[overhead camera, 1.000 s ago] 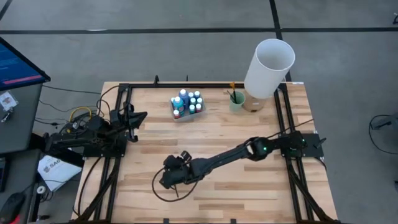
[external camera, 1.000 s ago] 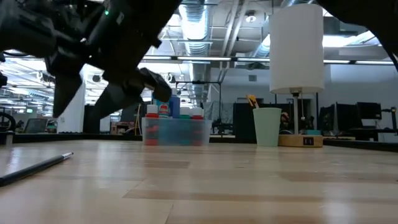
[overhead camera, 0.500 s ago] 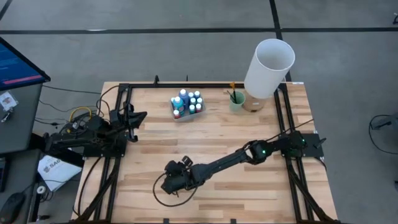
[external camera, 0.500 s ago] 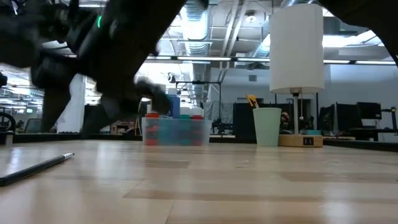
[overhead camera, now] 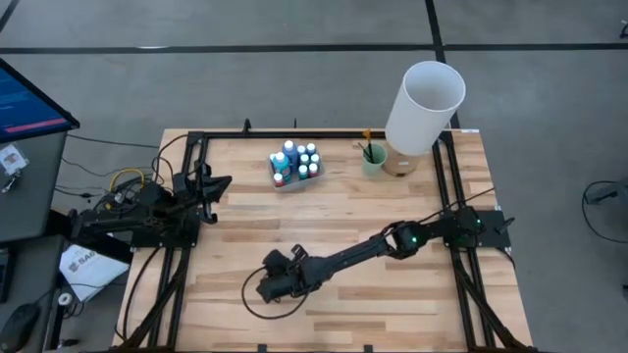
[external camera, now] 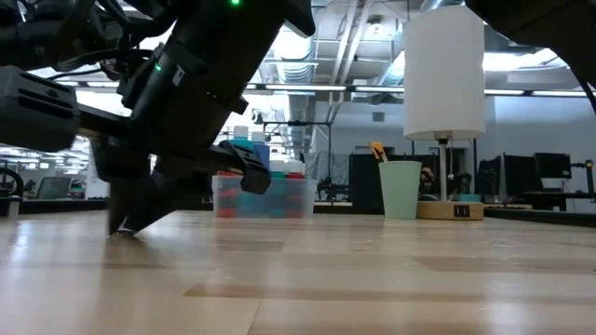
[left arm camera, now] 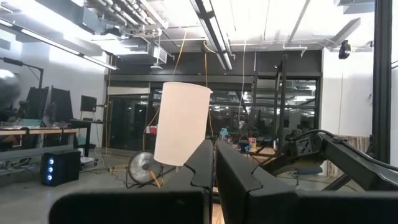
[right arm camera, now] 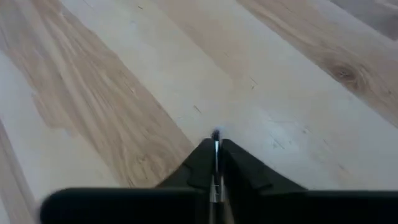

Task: Pick & Place Paint Supplies
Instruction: Put the silver paintbrush into the green cup

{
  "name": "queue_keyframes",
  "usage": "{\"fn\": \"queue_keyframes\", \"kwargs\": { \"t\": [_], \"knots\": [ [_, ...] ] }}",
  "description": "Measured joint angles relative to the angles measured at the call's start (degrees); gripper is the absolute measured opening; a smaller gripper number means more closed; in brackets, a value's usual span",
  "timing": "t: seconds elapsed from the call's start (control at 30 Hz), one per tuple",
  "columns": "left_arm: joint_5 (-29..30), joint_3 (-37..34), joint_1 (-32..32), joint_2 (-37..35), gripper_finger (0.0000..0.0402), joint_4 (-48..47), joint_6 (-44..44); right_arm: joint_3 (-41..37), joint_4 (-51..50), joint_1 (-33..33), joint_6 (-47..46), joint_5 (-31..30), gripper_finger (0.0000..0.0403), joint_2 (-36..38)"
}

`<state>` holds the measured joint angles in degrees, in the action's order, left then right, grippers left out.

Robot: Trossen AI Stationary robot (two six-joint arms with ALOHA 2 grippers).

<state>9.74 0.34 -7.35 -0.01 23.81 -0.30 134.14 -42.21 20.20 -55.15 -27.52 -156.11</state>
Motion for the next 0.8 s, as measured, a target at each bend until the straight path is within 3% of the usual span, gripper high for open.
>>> {"fn": "queue_keyframes", "kwargs": {
  "t": [0.07, 0.4, 0.63, 0.8],
  "knots": [
    [0.00, 0.00, 0.00, 0.00, 0.0002, 0.06, -0.02, -0.01, -0.16, -0.03, 0.29, 0.12, 0.0013, 0.02],
    [0.07, 0.00, 0.00, 0.00, 0.0002, 0.34, -0.01, -0.89, -5.95, 0.01, 5.62, 0.24, 0.0002, 5.37],
    [0.11, 0.00, 0.00, 0.00, 0.0002, 0.51, 0.00, -0.52, -17.31, -0.03, 5.73, -12.93, 0.0001, 13.91],
    [0.11, 0.00, 0.00, 0.00, 0.0002, 0.67, -0.01, -0.60, -36.27, 1.30, -5.33, -26.38, 0.0001, 18.97]
  ]
}}
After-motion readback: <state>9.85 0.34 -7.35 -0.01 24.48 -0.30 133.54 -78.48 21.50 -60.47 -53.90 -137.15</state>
